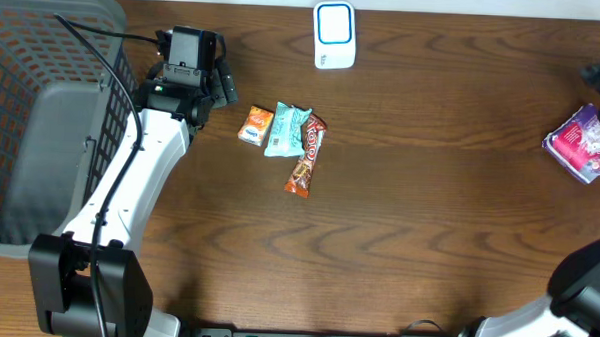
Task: Scan the item barcode
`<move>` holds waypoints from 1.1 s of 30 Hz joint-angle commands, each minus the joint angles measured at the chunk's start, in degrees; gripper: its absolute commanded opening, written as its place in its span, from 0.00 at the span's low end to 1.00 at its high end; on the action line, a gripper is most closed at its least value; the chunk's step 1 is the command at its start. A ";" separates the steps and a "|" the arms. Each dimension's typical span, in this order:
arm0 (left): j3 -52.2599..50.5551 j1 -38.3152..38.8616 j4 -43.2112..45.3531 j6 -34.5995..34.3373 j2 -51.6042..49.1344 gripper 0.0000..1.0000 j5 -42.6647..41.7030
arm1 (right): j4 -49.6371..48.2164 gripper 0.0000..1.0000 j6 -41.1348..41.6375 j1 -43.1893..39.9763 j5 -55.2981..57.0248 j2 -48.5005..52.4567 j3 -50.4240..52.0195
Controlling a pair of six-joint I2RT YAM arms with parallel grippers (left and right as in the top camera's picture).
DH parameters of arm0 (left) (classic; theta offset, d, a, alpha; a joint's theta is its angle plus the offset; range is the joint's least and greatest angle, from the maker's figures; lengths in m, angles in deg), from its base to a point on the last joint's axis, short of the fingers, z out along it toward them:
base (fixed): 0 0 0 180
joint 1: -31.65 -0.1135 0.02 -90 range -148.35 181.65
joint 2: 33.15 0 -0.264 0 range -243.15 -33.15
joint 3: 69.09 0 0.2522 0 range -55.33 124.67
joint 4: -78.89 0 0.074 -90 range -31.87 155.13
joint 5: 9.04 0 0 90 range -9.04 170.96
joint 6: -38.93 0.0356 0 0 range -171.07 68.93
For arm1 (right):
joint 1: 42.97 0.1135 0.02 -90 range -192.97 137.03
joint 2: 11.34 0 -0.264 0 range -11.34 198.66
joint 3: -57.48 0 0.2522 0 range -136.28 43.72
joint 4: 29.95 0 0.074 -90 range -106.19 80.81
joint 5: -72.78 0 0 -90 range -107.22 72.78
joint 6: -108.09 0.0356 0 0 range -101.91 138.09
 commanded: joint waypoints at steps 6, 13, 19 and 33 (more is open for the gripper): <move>-0.04 -0.24 0.04 -0.50 -0.11 0.99 0.33 | 4.76 0.67 -11.69 20.79 -3.10 -2.82 0.11; -0.04 -0.24 0.04 -0.50 -0.11 0.99 0.33 | 6.23 0.54 -11.63 38.34 3.45 5.46 0.87; -0.04 -0.24 0.04 -0.50 -0.11 0.99 0.33 | 3.15 0.50 -10.93 50.58 3.56 14.93 0.87; -0.04 -0.24 0.04 -0.50 -0.11 0.99 0.35 | 0.52 0.46 -2.43 60.08 12.26 21.18 1.07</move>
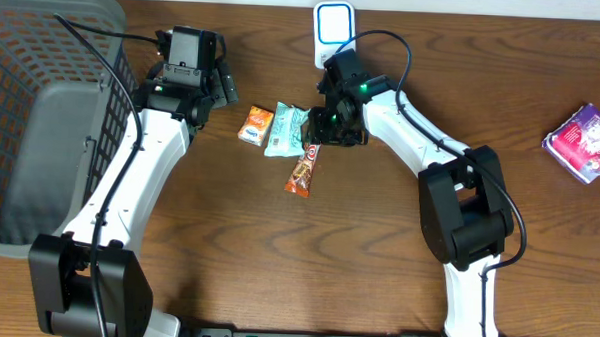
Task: Scan the item barcode
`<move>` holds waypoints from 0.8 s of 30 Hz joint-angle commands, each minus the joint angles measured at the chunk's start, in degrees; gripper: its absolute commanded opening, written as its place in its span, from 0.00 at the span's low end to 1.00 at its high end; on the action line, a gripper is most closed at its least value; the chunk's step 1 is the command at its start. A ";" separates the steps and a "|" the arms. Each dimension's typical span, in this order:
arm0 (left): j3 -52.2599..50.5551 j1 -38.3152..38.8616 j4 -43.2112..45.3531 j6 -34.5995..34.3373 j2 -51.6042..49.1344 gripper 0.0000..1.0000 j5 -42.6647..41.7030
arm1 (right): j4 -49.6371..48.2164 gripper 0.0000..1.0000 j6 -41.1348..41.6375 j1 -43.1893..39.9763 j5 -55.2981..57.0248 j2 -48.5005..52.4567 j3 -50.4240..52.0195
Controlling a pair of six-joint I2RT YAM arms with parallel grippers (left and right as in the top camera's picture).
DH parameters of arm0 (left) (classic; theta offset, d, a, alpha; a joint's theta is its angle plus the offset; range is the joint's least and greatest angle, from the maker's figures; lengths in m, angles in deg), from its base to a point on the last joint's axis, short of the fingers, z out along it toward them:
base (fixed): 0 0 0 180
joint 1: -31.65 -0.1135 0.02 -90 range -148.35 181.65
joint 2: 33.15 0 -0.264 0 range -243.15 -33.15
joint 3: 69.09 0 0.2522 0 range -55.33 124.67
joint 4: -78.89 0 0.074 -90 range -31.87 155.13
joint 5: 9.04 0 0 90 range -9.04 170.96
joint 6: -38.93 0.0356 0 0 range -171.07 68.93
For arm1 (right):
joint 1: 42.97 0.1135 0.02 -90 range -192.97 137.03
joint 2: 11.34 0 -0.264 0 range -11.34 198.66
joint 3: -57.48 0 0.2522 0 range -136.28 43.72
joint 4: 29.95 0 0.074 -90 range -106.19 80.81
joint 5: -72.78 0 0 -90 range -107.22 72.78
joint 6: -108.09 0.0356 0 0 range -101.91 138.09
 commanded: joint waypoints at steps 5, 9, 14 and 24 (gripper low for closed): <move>-0.04 -0.24 0.04 -0.50 -0.11 0.99 0.33 | -0.48 0.43 4.31 3.87 5.70 0.35 1.77; -0.04 -0.24 0.04 -0.50 -0.11 0.99 0.33 | -2.03 0.43 8.87 5.88 10.69 0.37 4.57; -0.04 -0.24 0.04 -0.50 -0.11 0.99 0.35 | -2.84 0.01 8.46 6.14 10.69 0.24 5.68; -0.04 -0.24 0.04 -0.50 -0.11 0.99 0.33 | 7.82 0.01 -3.52 -1.49 -0.09 -8.41 -1.95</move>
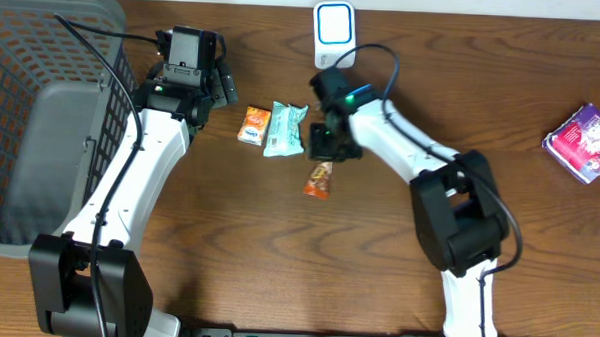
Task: Scan the item barcode
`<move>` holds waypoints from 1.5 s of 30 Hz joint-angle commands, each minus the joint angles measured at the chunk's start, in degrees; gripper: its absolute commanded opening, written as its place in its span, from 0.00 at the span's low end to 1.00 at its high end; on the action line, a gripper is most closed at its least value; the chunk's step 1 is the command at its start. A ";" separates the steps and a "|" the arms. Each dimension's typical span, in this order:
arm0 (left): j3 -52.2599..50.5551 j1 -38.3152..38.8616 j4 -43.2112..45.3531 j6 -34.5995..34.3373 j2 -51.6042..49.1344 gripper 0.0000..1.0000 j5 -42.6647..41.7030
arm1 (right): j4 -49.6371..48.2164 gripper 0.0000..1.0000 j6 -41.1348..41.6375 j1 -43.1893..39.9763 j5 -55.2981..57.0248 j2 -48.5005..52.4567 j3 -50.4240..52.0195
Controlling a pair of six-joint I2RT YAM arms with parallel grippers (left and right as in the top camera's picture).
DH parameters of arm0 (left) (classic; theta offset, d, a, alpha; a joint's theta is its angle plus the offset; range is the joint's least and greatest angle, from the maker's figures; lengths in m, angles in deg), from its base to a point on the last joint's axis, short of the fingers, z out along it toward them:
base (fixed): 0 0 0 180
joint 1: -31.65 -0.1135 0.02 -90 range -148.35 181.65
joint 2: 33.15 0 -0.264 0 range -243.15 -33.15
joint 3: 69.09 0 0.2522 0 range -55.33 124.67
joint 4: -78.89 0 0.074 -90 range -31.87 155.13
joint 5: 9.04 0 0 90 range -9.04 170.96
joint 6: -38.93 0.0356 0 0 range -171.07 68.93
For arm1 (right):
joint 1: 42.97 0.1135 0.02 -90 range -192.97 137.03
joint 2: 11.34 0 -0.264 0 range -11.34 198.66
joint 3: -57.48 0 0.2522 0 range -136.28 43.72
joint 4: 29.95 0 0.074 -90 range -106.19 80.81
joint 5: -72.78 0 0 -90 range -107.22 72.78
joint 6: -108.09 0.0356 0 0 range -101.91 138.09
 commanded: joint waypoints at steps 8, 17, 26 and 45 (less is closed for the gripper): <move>-0.04 -0.26 0.02 -0.50 -0.11 0.99 0.33 | 6.25 0.07 -11.65 -12.26 -42.77 -11.67 -4.20; -0.04 -0.26 0.02 -0.50 -0.11 0.99 0.35 | 23.37 0.01 -15.02 -20.33 -64.61 -11.61 -3.98; -0.04 -0.26 0.02 -0.50 -0.11 0.99 0.33 | 16.46 0.08 -7.39 -18.12 -26.14 -11.61 -3.98; -0.04 -0.26 0.00 -0.50 -0.11 0.99 0.35 | 5.86 0.91 30.73 5.84 15.50 -10.10 0.61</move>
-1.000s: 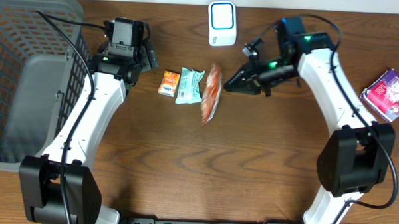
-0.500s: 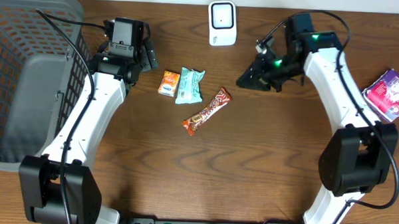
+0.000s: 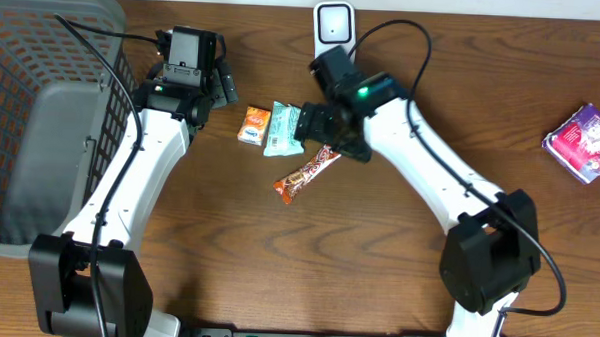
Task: Scan the item barcode
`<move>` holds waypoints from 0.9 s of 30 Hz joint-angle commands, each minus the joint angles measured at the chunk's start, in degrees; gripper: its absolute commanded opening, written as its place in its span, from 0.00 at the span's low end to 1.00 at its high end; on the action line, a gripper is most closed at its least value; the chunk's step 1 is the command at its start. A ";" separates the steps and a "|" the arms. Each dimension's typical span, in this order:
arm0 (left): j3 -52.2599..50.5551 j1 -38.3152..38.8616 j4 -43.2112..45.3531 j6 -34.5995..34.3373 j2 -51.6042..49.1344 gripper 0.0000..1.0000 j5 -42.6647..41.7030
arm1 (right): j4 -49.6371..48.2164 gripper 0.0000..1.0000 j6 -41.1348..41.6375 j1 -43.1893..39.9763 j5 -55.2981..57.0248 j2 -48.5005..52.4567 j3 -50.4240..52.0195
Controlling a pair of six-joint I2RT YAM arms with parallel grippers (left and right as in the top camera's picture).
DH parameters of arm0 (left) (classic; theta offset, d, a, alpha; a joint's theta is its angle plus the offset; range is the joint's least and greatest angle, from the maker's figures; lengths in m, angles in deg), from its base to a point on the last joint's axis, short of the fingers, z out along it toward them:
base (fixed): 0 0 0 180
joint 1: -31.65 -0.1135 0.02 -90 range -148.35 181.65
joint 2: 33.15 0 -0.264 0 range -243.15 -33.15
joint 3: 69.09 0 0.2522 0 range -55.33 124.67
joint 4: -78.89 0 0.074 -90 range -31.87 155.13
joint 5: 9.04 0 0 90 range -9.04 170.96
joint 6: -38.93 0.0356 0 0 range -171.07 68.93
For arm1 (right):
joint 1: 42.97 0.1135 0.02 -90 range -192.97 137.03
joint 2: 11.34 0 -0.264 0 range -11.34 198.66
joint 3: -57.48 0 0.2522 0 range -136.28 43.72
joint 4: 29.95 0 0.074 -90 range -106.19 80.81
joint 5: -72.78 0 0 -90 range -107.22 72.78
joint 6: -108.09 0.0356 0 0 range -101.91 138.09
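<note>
A long brown-and-orange snack bar [image 3: 305, 176] lies slanted at the table's middle, its upper end under my right gripper [image 3: 328, 146], which looks shut on that end. The white barcode scanner [image 3: 333, 25] stands at the far edge, its window dark grey. A teal packet [image 3: 282, 129] and a small orange packet [image 3: 254, 125] lie left of the bar. My left gripper [image 3: 226, 86] rests near the basket, fingers parted, holding nothing.
A dark mesh basket [image 3: 42, 109] fills the left side. A pink-purple packet [image 3: 584, 141] lies at the right edge. The right arm's cable loops over the table near the scanner.
The right arm has swung its elbow rightward. The snack bar shows longer and more slanted, reaching down-left. The scanner's window was lit blue and is now dark.
At first the right arm was off at the right edge and three snacks lay together. Then the right gripper was on the bar's upper end. Then the bar stood apart from the teal packet, foreshortened under the gripper. Now it is slanted, still in the gripper.
</note>
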 commanded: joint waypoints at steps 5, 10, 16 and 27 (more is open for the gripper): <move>-0.04 -0.24 0.02 -0.50 -0.11 0.99 0.33 | -10.67 0.74 10.82 1.73 10.29 1.57 9.27; -0.04 -0.24 0.02 -0.50 -0.11 0.99 0.35 | -22.36 0.66 13.38 1.75 5.20 1.60 18.08; -0.04 -0.24 0.02 -0.50 -0.11 0.99 0.35 | -31.56 0.66 13.40 1.75 1.97 2.34 24.72; -0.04 -0.24 0.02 -0.50 -0.11 0.99 0.35 | -31.43 0.01 6.45 -0.83 0.72 2.38 25.40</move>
